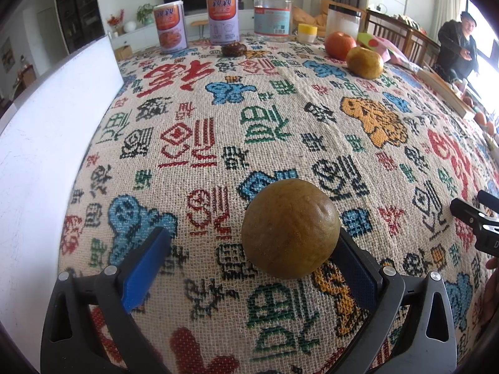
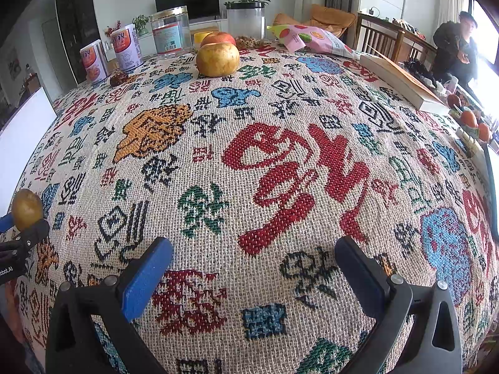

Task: Organize fruits
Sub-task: 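Lift the brown round fruit with the left tool and hold it, then grasp the yellow pear with the right tool while the left holds the brown fruit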

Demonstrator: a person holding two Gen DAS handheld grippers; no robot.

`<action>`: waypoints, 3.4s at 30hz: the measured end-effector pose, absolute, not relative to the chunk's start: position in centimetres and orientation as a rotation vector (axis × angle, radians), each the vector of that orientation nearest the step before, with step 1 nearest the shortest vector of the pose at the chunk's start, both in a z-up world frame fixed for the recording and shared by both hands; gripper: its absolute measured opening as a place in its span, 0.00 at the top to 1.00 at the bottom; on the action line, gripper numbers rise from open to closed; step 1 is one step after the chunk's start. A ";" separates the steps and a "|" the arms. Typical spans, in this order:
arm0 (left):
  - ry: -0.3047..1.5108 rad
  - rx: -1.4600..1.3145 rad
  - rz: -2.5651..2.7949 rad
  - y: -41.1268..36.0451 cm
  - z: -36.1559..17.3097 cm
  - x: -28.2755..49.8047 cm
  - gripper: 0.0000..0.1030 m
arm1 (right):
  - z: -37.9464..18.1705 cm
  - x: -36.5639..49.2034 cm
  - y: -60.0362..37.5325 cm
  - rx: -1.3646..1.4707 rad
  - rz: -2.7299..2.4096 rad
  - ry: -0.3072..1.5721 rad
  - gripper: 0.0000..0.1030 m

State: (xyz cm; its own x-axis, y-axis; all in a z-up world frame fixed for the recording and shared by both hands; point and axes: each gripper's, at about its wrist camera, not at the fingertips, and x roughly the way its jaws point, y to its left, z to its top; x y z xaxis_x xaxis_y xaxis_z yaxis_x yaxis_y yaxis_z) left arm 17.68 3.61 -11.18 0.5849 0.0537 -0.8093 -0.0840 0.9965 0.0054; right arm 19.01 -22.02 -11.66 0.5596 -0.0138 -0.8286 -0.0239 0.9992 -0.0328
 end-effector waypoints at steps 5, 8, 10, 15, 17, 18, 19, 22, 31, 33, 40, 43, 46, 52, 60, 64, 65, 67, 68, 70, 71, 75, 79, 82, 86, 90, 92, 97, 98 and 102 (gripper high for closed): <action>0.942 -0.035 0.081 3.6 -11.2 17.7 0.01 | -11.7 18.9 -22.0 -0.045 0.004 0.978 0.00; 0.942 -0.035 0.081 3.6 -11.2 17.7 0.01 | -11.7 18.9 -22.0 -0.047 0.004 0.978 0.00; 0.942 -0.035 0.081 3.6 -11.2 17.7 0.01 | -11.7 18.9 -22.0 -0.047 0.003 0.978 0.00; 0.942 -0.035 0.080 3.6 -11.2 17.6 0.01 | -11.7 18.9 -22.1 -0.046 0.005 0.978 0.00; 0.942 -0.036 0.080 3.6 -11.2 17.6 0.01 | -11.7 19.0 -22.0 -0.047 0.004 0.978 0.00; 0.942 -0.035 0.080 3.6 -11.2 17.6 0.01 | -11.7 19.0 -22.0 -0.048 0.003 0.978 0.00; 0.942 -0.035 0.080 3.6 -11.2 17.6 0.01 | -11.7 19.0 -22.0 -0.049 0.002 0.979 0.00; 0.941 -0.034 0.082 3.5 -11.1 17.6 0.01 | -11.6 21.0 -21.6 -0.066 0.026 1.010 0.00; 0.941 -0.033 0.081 3.5 -11.1 17.6 0.01 | -11.8 24.4 -21.6 -0.044 -0.006 0.979 0.00; 0.941 -0.034 0.081 3.5 -11.1 17.6 0.00 | -11.8 24.4 -21.5 -0.044 -0.006 0.979 0.00; 0.941 -0.034 0.080 3.5 -11.1 17.6 0.00 | -11.8 24.4 -21.5 -0.044 -0.006 0.979 0.00; 0.941 -0.033 0.081 3.5 -11.1 17.6 0.00 | -11.8 24.4 -21.5 -0.044 -0.006 0.979 0.00; 0.941 -0.033 0.081 3.5 -11.1 17.6 0.00 | -11.8 24.4 -21.5 -0.044 -0.006 0.979 0.00; 0.941 -0.034 0.080 3.5 -11.1 17.6 0.00 | -11.8 24.4 -21.5 -0.044 -0.006 0.979 0.00; 0.941 -0.033 0.081 3.5 -11.1 17.6 0.01 | -11.8 24.4 -21.5 -0.044 -0.006 0.979 0.00; 0.941 -0.034 0.080 3.6 -11.1 17.6 0.01 | -11.8 24.4 -21.5 -0.044 -0.006 0.979 0.00; 0.941 -0.033 0.080 3.6 -11.1 17.6 0.01 | -11.8 24.4 -21.5 -0.044 -0.006 0.979 0.00; 0.941 -0.034 0.080 3.6 -11.1 17.6 0.00 | -11.8 24.4 -21.5 -0.044 -0.006 0.979 0.00; 0.941 -0.034 0.080 3.6 -11.1 17.6 0.00 | -11.8 24.4 -21.5 -0.044 -0.006 0.979 0.00; 0.941 -0.034 0.080 3.6 -11.1 17.6 0.01 | -11.8 24.4 -21.5 -0.044 -0.006 0.979 0.00; 0.941 -0.034 0.080 3.6 -11.1 17.6 0.01 | -11.8 24.4 -21.5 -0.044 -0.007 0.979 0.00; 0.940 -0.033 0.080 3.6 -11.1 17.6 0.00 | -11.8 24.6 -21.5 -0.042 -0.009 0.979 0.00; 0.940 -0.034 0.080 3.6 -11.1 17.6 0.01 | -11.0 27.5 -22.0 0.062 0.095 0.933 0.03; 0.940 -0.033 0.080 3.6 -11.1 17.6 0.01 | -9.4 32.2 -21.2 0.027 0.155 0.859 0.03; 0.940 -0.034 0.080 3.6 -11.2 17.6 0.01 | -9.1 40.2 -18.5 -0.045 0.229 0.892 0.03; 0.940 -0.034 0.080 3.6 -11.2 17.6 0.01 | -10.6 45.7 -17.6 0.006 0.186 0.948 0.30; 0.940 -0.034 0.080 3.6 -11.2 17.7 0.01 | -11.1 46.2 -17.4 0.018 0.186 0.976 0.36; 0.940 -0.034 0.080 3.6 -11.2 17.7 0.01 | -10.2 39.5 -17.5 0.010 0.256 0.988 0.36; 0.940 -0.034 0.079 3.6 -11.2 17.7 0.01 | -9.8 37.1 -17.5 0.004 0.280 0.992 0.36; 0.933 -0.059 0.057 3.8 -11.0 17.5 0.02 | -9.2 26.3 -17.2 -0.031 0.327 1.013 0.36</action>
